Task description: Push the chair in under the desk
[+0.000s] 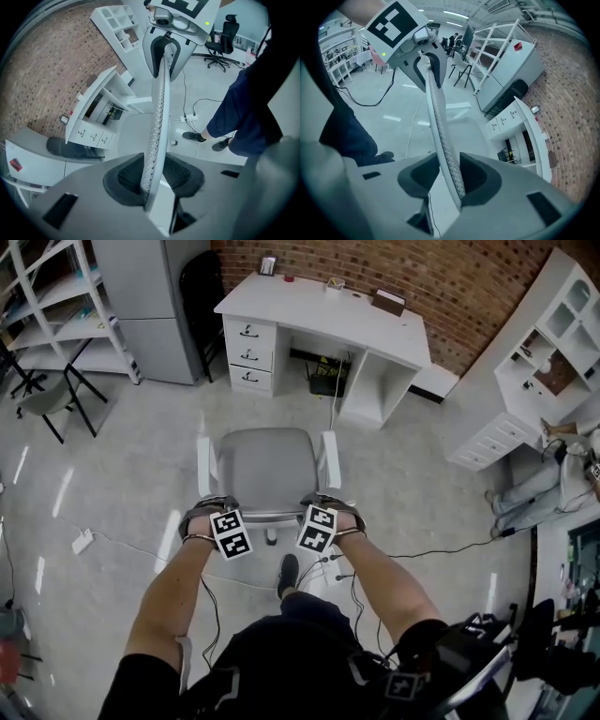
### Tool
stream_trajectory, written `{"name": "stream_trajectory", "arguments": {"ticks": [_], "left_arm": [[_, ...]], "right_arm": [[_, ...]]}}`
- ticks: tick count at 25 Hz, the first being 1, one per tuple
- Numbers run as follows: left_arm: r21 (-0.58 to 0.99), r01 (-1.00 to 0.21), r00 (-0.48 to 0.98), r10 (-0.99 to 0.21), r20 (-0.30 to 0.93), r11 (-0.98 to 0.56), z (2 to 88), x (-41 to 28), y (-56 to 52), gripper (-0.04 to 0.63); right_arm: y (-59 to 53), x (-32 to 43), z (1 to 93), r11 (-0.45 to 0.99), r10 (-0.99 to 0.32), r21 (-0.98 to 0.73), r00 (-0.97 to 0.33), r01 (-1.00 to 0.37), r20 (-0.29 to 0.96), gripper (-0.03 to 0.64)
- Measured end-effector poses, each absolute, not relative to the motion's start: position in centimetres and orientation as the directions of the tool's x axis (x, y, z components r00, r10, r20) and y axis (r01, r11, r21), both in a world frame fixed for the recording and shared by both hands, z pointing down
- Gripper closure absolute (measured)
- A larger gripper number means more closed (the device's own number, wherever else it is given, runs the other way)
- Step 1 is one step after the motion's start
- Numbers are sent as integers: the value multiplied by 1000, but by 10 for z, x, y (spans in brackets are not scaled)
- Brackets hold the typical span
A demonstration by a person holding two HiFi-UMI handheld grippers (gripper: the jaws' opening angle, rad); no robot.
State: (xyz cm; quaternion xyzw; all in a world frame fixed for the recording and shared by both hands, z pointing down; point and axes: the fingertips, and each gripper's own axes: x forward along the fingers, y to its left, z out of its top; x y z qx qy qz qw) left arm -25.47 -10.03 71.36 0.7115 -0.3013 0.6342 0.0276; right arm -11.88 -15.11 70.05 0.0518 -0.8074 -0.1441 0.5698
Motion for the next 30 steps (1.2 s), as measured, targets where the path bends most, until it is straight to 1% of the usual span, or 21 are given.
{"name": "stream_trajectory", "arguments": {"ticks": [5, 9, 13, 19, 25, 30], "left_arm": [[-350, -467, -2, -394, 919, -812, 714, -260, -128, 476], [-321, -477, -11, -359, 933, -818, 713, -264, -150, 476], [-315, -484, -16, -351, 936, -817, 715, -268, -167, 477], [-273, -468, -26, -296, 955, -840, 718, -275, -197, 485], [-321, -441, -36, -340, 940, -838, 719, -278, -231, 489], [-306, -420, -9, -333, 943, -854, 721, -278, -251, 495]], "right_arm": [[-180, -124, 701, 958, -236, 275, -331, 77, 914, 476], [-203, -127, 699, 960, -229, 270, -338, 79, 913, 476], [-222, -131, 699, 956, -233, 278, -340, 89, 911, 473], [-253, -137, 699, 952, -250, 295, -346, 83, 904, 472], [-285, -140, 701, 951, -249, 296, -348, 88, 904, 476], [-305, -141, 702, 953, -247, 291, -340, 86, 907, 476]]}}
